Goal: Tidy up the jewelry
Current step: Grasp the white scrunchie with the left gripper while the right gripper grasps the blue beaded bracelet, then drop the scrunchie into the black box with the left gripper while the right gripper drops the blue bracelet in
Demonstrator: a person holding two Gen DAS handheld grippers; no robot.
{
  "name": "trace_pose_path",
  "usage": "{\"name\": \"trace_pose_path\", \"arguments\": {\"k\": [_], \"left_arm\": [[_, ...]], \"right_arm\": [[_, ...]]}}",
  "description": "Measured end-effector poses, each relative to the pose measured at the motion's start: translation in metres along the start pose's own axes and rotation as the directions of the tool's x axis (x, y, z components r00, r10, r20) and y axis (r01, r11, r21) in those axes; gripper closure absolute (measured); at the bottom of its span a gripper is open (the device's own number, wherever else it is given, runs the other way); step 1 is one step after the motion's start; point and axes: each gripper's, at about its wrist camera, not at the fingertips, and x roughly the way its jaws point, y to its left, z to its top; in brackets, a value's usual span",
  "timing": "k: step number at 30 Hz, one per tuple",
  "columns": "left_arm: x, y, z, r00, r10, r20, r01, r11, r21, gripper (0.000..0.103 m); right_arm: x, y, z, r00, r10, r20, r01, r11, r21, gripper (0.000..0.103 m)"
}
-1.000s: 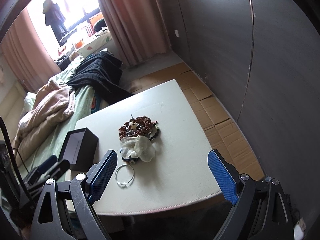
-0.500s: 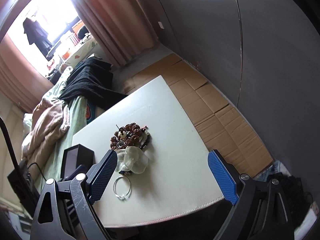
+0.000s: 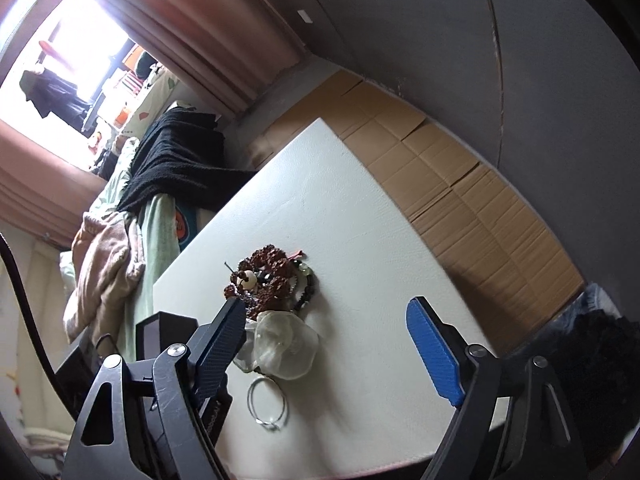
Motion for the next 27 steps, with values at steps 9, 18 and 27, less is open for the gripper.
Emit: {"name": "trace_pose_path", "arguments": {"k": [9,18,27], "left_arm": [[-0.034,0.026,0.012,0.996,0.003,0.085,0.001,0.999,-0.044,0.103],[-0.059,0.058,0.012,0.992,0.046,0.12,-0.033,0.993,-0.112,0.103],[-0.078,0.076,0.008,0.986,0.065,0.154,-0.041,0.987,-0.155,0.103]], "right_arm": [[0.045,0.021,0.001,0.996,0.055,-0.072,-0.054,0.998,0.014,0.037],[0.049,0.034,-0.014,0.993,0.044,-0.106,-0.044,0.999,-0.003,0.037],[0.073,0.052,-0.038,0.982,-0.068,-0.176,0.05,0.993,-0.104,0.037]]}}
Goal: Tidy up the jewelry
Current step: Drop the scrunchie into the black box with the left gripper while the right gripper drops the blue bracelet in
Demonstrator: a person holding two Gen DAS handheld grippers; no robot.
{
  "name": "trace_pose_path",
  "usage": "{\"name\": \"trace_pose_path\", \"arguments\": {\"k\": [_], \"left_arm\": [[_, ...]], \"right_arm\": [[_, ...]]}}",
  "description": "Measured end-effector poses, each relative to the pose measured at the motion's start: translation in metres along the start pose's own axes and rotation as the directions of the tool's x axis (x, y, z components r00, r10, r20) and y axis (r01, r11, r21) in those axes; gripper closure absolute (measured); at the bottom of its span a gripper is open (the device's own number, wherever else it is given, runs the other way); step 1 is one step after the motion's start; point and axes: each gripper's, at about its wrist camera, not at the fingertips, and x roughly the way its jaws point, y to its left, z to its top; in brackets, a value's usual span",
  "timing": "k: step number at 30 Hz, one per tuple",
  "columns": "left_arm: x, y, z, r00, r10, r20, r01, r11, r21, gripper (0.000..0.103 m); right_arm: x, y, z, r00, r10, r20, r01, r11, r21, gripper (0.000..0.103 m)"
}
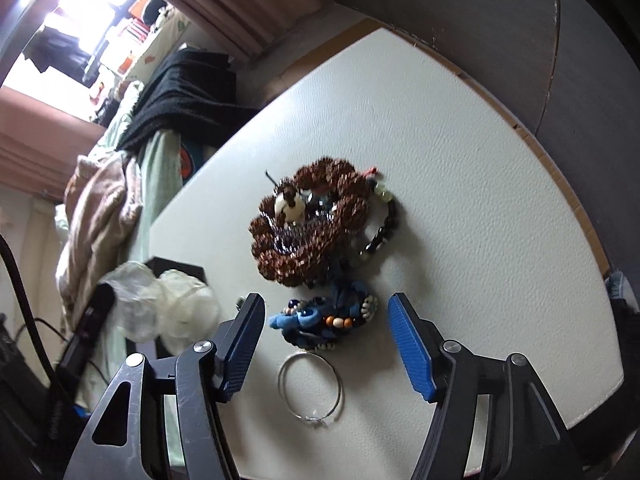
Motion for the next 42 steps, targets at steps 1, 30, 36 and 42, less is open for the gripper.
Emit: {"name": "trace_pose_path", "arguments": {"k": [1,30,36,42], "left_arm": [[-0.002,0.002,0.001,1.0,0.0,0.005,0.0,1.0,-0.006,0.103],[-0.049,0.062,0.014,0.996,0.049,0.069,-0.034,0.978,-0.207,0.086],[-0.068,0.077,0.012,0.988,0.075,0.134,-0.037,0.963,-0.265,0.027],[-0.078,0.101,0.008,0.986,0.103,0.13,-0.056,0.944,-0.326,0.026]], "right_arm": [[0.003,0.002,-0.002,1.0,-0.009,-0.005,0.009,1.0,-0.006,0.037],[-0.076,0.073,-0.017,0.896,0.368,0.249,-0.311,0.919,-0.241,0.091],[-0.074,0.107,-0.017,0.866,0.45,0.217,-0.374,0.872,-0.316,0.091],[-0.062,0.146,-0.019,0.863,0.48,0.159,-0.4,0.84,-0.366,0.091]]}}
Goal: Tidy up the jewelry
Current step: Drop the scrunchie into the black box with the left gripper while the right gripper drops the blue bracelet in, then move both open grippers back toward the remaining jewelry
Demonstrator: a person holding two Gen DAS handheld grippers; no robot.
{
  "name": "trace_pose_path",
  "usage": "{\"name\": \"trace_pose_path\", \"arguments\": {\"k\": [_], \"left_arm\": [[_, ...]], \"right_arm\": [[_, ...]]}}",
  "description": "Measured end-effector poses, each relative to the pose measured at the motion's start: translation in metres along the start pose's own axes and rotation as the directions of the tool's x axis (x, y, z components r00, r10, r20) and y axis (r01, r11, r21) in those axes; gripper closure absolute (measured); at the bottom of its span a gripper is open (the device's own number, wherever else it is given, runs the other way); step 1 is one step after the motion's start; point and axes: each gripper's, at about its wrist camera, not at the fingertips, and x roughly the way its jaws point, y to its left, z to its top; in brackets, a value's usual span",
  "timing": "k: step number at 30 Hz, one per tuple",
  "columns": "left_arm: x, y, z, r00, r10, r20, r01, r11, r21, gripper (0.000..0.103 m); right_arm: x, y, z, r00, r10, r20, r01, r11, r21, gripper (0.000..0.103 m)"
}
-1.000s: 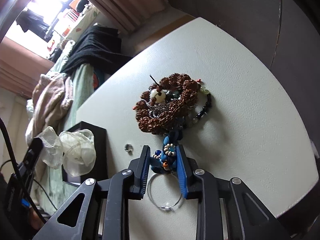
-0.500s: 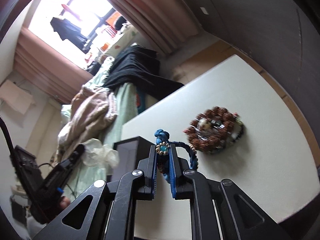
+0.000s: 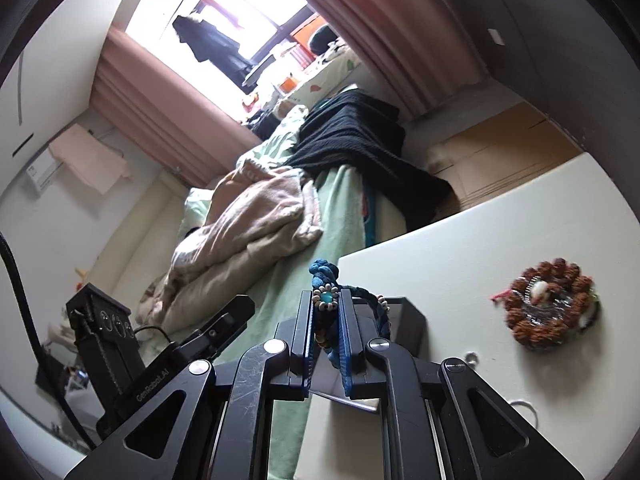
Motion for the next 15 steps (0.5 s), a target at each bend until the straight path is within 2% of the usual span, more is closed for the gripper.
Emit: {"name": "trace_pose_path", "arguments": {"k": [3,5,7,8,15], "left_arm": [[-0.007,0.011,0.001,1.0,0.005,0.015,-0.005,1.0,-0.027,0.026],[-0.009,0.015,0.001,1.0,0.022,0.021,-0.022,0.999,-0.025,0.026],[-0.009,0.016,0.0,1.0,0.025,0.011,-0.025,0.999,-0.024,0.026],[-0.008,0.016,-0.002,1.0,0.016,0.004,-0.016,1.0,-0.025,0.026],[-0.001,-0.008,-0.012,0.999,-0.031,-0.026,0.031,0.999,0.029,0.026]], "right_arm": [[0.014,0.009,-0.003,0.998,0.042,-0.037,-0.042,0.999,-0.004,0.089],[0.025,0.008,-0.01,0.996,0.043,-0.083,-0.043,0.999,0.003,0.08],[0.032,0.001,-0.014,0.993,0.012,-0.12,-0.009,1.0,0.023,0.042],[0.029,-0.004,-0.016,0.994,-0.011,-0.11,0.016,0.999,0.036,0.039],[-0.021,-0.042,-0.014,0.989,-0.141,-0.053,0.145,0.985,0.092,0.036]]}}
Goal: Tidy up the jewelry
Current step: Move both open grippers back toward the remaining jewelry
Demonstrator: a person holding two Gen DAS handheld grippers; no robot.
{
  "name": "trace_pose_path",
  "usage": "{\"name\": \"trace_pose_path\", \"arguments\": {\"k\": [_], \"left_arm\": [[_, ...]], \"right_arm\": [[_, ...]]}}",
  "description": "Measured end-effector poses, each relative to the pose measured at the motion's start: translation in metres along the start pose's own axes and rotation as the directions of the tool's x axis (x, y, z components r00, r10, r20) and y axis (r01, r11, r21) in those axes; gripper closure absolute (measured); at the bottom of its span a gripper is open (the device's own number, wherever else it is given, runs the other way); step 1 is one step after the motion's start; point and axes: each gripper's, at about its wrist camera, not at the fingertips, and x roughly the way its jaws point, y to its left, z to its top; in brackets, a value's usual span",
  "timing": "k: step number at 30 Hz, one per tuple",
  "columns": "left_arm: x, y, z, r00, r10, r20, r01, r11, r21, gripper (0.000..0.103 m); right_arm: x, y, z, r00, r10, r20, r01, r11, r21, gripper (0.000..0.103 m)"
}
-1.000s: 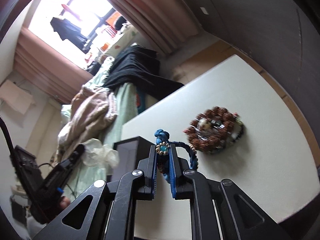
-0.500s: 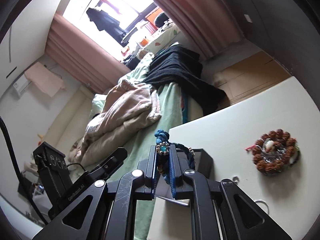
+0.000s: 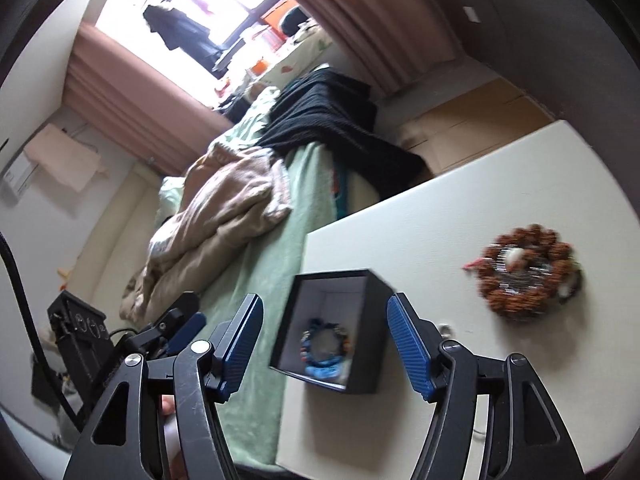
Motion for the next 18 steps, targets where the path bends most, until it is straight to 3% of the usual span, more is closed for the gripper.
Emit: {"name": "trace_pose_path", "arguments": {"k": [12,18], "left_arm": [[0.024,-0.057,-0.031,0.994,-0.055,-0.093,0.066,0.99,0.123,0.031],[0.04,-0.09,-0.057,0.985,-0.042,-0.168,0.083,0.965,0.247,0.031]], "right_arm": [[-0.046,-0.052,0.001,0.99,-0.138,-0.006,0.138,0.987,0.086,0.036],[-0.07,-0.078,-0.002,0.979,-0.201,-0.03,0.203,0.973,0.108,0.036]]}}
